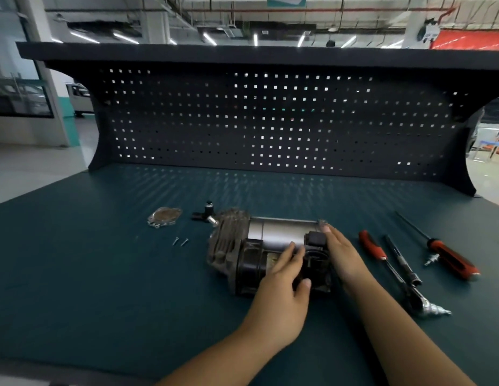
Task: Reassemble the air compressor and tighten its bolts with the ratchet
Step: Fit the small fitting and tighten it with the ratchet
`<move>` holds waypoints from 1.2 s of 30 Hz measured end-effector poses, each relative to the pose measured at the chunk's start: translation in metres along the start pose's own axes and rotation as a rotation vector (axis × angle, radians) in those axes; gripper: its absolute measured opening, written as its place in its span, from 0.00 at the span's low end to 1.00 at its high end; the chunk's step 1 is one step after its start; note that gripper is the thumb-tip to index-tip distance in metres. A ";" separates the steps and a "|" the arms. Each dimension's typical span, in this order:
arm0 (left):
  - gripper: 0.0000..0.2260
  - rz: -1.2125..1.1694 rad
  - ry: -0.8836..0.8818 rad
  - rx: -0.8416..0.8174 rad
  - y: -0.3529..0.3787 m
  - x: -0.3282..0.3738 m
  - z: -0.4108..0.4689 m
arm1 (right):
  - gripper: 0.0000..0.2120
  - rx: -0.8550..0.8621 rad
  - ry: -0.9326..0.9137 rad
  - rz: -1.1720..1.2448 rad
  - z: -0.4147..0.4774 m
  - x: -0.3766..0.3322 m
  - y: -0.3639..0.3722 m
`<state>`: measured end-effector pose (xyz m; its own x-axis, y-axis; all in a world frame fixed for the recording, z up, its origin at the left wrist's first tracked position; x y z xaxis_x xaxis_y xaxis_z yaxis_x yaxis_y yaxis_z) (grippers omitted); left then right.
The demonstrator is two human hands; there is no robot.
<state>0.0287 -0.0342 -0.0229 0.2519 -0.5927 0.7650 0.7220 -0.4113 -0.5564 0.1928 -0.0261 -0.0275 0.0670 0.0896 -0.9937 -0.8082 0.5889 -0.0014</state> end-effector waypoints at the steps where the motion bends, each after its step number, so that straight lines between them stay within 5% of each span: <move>1: 0.23 0.026 -0.010 -0.021 -0.005 0.000 0.001 | 0.14 0.004 -0.003 -0.021 -0.003 0.001 -0.003; 3: 0.16 0.051 0.013 0.098 -0.036 0.002 0.008 | 0.11 0.051 -0.020 -0.106 -0.008 0.000 -0.010; 6: 0.08 0.175 0.082 0.534 -0.116 -0.002 0.031 | 0.10 0.094 -0.032 -0.164 -0.010 -0.002 -0.016; 9: 0.07 0.282 -0.082 0.701 -0.177 -0.038 0.065 | 0.11 0.066 -0.062 -0.228 -0.008 -0.005 -0.012; 17: 0.23 0.626 -0.381 0.072 -0.160 -0.157 0.156 | 0.08 0.081 -0.063 -0.275 0.001 -0.004 -0.012; 24: 0.14 0.762 -0.310 0.157 -0.164 -0.167 0.174 | 0.09 0.086 -0.064 -0.276 0.006 -0.003 -0.014; 29: 0.09 0.333 -0.163 0.421 -0.194 -0.120 0.148 | 0.08 0.092 -0.045 -0.278 0.004 -0.005 -0.014; 36: 0.11 -0.762 -0.217 0.144 -0.165 -0.034 0.096 | 0.10 0.117 -0.218 -0.238 -0.014 -0.021 -0.015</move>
<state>-0.0373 0.1201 0.0736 -0.2343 -0.0317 0.9717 0.8182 -0.5462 0.1795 0.1956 -0.0479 -0.0084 0.3798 0.1008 -0.9196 -0.6827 0.7013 -0.2051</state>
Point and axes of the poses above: each hand's wrist, its own z-axis towards the middle knuckle, its own y-axis out of the palm, x = y × z, the point moved 6 cm from there along z, towards the middle knuckle, and after that the axes turned 5 degrees about z, right-handed, at the moved point
